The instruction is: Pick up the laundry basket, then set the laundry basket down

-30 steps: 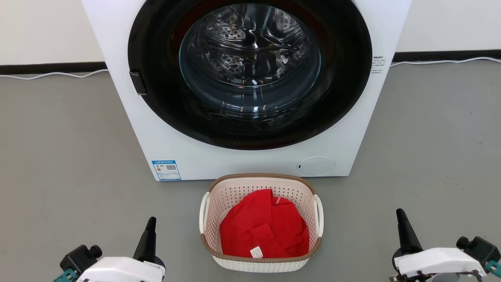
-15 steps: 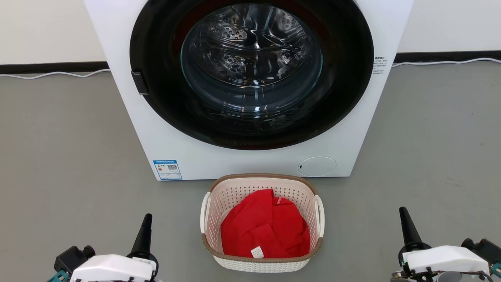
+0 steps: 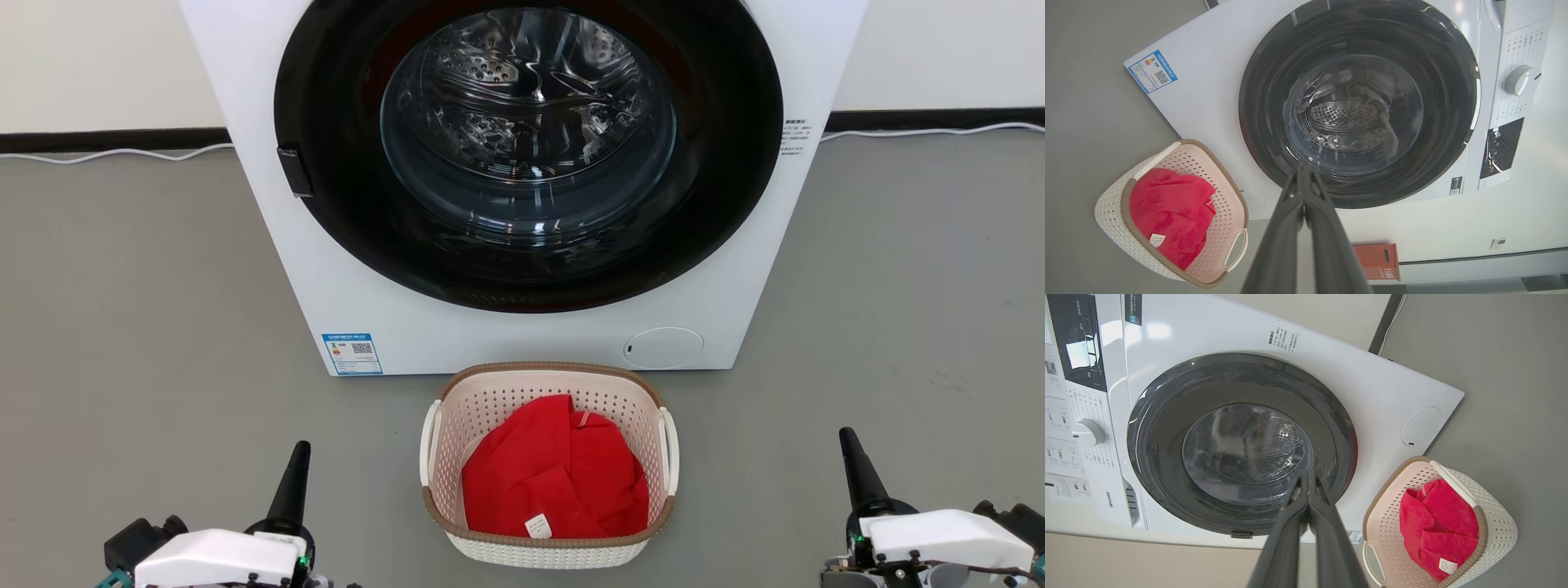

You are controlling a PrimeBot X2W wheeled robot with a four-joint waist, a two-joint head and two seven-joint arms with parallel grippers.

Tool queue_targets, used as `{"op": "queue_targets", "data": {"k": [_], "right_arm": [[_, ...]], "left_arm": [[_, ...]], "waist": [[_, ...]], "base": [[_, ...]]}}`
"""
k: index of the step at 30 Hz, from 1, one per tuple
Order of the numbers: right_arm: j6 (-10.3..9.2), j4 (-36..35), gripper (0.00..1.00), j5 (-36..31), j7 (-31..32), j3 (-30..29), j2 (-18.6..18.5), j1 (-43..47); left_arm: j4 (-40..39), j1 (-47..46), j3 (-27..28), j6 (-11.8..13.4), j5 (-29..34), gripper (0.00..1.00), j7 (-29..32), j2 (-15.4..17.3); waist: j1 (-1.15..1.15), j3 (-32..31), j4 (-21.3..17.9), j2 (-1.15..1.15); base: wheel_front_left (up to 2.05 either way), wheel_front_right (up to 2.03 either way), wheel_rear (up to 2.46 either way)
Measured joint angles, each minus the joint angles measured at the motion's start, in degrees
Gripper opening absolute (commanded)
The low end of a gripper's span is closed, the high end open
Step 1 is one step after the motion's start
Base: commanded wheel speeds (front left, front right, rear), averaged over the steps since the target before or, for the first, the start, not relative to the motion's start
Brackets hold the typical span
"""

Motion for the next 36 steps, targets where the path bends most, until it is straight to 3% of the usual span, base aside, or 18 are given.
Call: {"op": "queue_targets", "data": {"k": [36], "right_arm": [[0.00, -2.42, 0.00, 19.86, 5.31, -2.46, 0.05, -0.94]], "left_arm": [[-1.01, -1.12, 3.52, -1.43, -18.86, 0.00, 5.36, 0.01]], "waist": [[0.00, -0.07, 0.60, 0.00]], "base": [[0.00, 0.00, 0.00]]}}
